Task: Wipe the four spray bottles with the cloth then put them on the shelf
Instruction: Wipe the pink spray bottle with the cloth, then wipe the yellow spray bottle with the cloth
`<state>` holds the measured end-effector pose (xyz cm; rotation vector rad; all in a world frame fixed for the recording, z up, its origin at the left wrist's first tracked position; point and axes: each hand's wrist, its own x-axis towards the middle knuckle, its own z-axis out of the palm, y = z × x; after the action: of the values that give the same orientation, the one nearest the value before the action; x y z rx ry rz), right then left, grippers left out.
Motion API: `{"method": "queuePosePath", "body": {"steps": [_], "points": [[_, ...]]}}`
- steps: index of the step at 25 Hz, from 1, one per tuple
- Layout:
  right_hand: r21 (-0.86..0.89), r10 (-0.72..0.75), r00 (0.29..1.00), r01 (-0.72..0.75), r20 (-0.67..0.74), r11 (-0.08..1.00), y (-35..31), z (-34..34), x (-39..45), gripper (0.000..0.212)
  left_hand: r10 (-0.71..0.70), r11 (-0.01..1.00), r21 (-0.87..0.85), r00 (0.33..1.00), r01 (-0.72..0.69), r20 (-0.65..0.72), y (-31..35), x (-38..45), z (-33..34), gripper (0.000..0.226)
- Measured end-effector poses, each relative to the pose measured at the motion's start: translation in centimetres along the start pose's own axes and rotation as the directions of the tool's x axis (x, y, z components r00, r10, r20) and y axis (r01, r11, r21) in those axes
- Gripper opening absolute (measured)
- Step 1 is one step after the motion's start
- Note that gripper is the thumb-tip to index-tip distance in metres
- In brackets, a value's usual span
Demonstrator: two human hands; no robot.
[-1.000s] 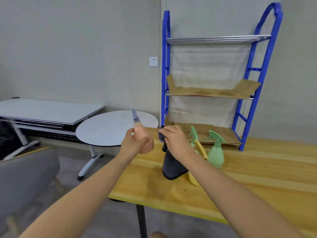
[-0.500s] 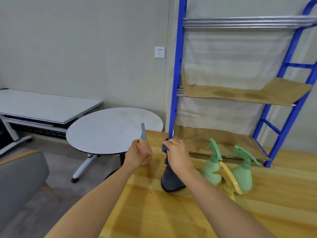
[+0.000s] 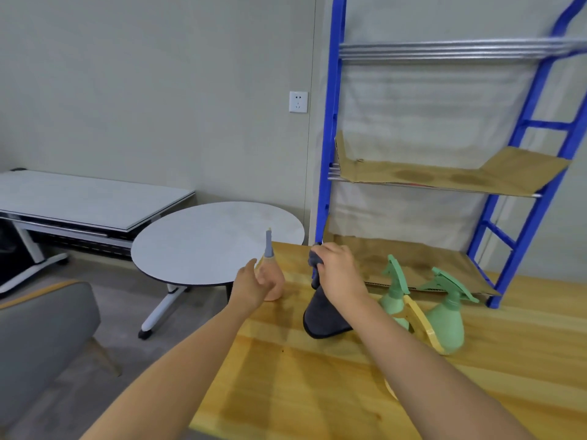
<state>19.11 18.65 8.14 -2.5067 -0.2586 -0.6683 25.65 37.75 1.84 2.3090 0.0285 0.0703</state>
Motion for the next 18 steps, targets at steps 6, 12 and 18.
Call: {"method": "queuePosePath", "body": {"steps": [6,12,18], "points": [[-0.034,-0.072,0.982,0.068,-0.172,0.997,-3.9,-10.5,-1.9,0.029,0.185,0.983,-0.004,0.980,-0.186,-0.070,4.9,-6.6,-2.8,0.032],[-0.164,-0.031,0.987,0.004,-0.159,0.986,-1.9,-19.8,-6.7,0.017,0.497,0.850,0.149,0.863,-0.505,0.091,13.1,-13.9,-0.7,0.018],[-0.251,0.000,0.992,-0.032,-0.127,0.967,4.0,-23.9,-13.5,0.018,0.612,0.567,0.248,0.603,-0.785,0.512,18.3,-15.7,5.2,0.045]]}}
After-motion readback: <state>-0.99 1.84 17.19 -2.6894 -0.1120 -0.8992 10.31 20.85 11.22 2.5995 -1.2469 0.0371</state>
